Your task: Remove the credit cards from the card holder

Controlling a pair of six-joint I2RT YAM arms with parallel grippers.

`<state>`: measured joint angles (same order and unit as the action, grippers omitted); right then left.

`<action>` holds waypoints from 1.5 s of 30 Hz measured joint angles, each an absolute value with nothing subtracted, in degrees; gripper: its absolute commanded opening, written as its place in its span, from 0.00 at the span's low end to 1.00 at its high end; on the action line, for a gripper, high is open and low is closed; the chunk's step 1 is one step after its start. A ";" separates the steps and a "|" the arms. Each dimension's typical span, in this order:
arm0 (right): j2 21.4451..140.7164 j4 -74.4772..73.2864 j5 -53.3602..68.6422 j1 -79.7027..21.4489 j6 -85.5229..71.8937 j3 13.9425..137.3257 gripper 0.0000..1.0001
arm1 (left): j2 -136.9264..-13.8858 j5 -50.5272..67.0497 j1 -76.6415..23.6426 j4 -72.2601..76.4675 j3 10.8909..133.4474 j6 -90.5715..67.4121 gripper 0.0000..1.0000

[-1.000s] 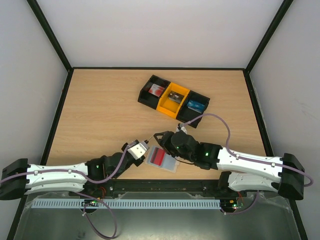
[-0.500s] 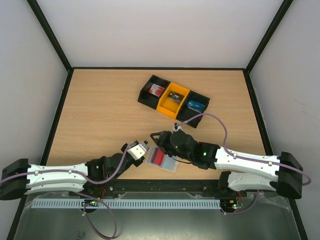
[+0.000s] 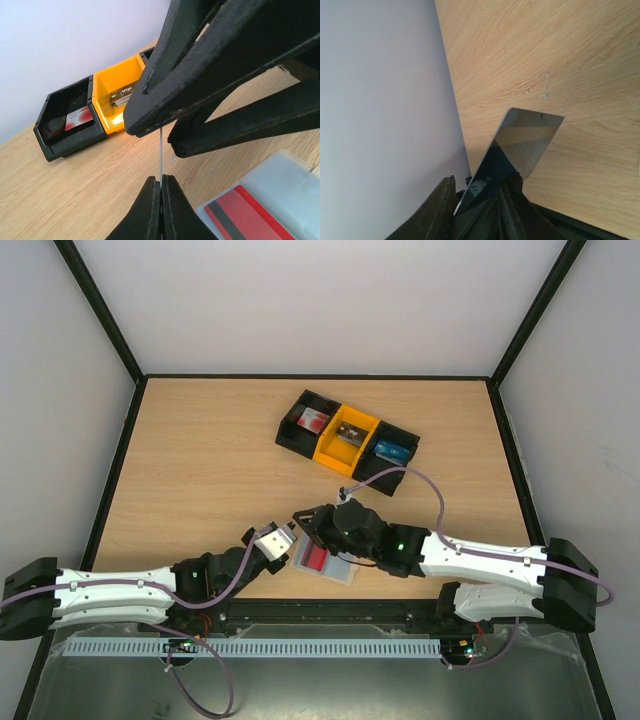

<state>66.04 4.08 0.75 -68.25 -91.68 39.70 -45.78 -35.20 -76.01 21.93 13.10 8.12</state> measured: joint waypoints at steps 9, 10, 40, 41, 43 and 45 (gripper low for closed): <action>66.02 5.02 1.02 -68.25 -91.98 38.85 0.02 | -45.78 -36.45 -75.96 21.26 13.08 8.95 0.03; 66.00 5.04 0.91 -68.25 -91.96 38.68 0.02 | -45.80 -36.49 -75.96 21.04 13.06 9.04 0.03; 59.44 9.17 -16.84 -61.30 -61.87 29.19 0.02 | -36.95 -17.85 -58.81 8.40 17.47 -17.02 1.00; 59.35 9.08 -16.32 -59.92 -60.99 29.19 0.02 | -37.21 -15.27 -56.51 7.66 17.87 -18.59 1.00; 58.96 8.93 -14.98 -56.51 -59.42 29.19 0.02 | -37.82 -10.90 -52.77 6.44 18.72 -21.45 1.00; 58.41 8.88 -13.39 -52.45 -58.04 29.19 0.02 | -38.65 -6.57 -49.41 5.45 19.62 -24.23 1.00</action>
<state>58.41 8.88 -13.39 -52.45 -58.04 29.19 -38.65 -6.57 -49.41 5.45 19.62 -24.23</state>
